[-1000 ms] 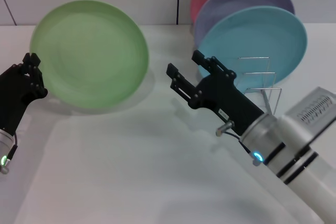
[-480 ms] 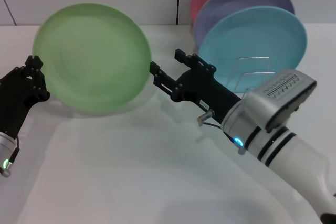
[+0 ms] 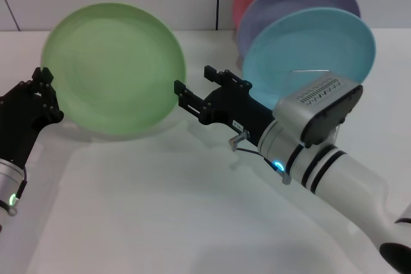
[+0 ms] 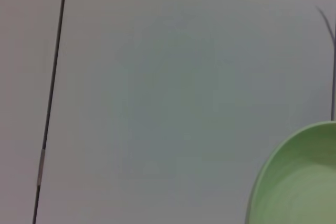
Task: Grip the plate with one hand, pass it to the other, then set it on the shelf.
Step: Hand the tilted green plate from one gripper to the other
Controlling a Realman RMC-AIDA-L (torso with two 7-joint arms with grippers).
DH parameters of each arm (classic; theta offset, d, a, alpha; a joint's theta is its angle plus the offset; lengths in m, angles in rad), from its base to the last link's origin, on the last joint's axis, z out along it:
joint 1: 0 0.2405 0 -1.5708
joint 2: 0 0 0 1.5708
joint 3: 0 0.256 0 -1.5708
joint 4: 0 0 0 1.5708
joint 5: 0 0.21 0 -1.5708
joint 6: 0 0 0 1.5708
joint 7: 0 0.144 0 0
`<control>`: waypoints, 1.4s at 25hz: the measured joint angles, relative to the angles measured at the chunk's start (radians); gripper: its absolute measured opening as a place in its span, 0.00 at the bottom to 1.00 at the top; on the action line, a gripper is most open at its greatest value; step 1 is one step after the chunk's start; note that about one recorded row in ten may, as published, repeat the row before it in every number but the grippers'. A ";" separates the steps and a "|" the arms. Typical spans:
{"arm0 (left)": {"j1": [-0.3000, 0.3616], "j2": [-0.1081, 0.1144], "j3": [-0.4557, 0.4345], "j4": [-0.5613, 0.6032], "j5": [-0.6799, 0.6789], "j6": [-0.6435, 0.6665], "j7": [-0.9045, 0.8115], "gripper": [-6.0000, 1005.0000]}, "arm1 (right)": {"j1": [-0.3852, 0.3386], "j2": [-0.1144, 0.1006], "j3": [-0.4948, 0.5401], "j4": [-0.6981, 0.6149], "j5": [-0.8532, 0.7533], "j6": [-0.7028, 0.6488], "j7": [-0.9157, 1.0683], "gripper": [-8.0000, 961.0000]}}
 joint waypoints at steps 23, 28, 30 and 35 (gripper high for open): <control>0.009 0.000 -0.124 0.016 0.092 0.008 0.023 0.04 | 0.048 0.003 0.048 0.007 0.000 0.096 0.002 0.73; 0.009 0.000 -0.128 0.024 0.092 0.010 0.023 0.04 | 0.050 0.003 0.050 0.007 0.000 0.096 0.002 0.73; 0.009 0.000 -0.129 0.025 0.092 0.010 0.023 0.04 | 0.050 0.003 0.055 0.007 0.000 0.096 0.003 0.71; 0.009 0.000 -0.131 0.026 0.092 0.010 0.023 0.04 | 0.050 0.003 0.062 0.007 0.000 0.096 0.003 0.64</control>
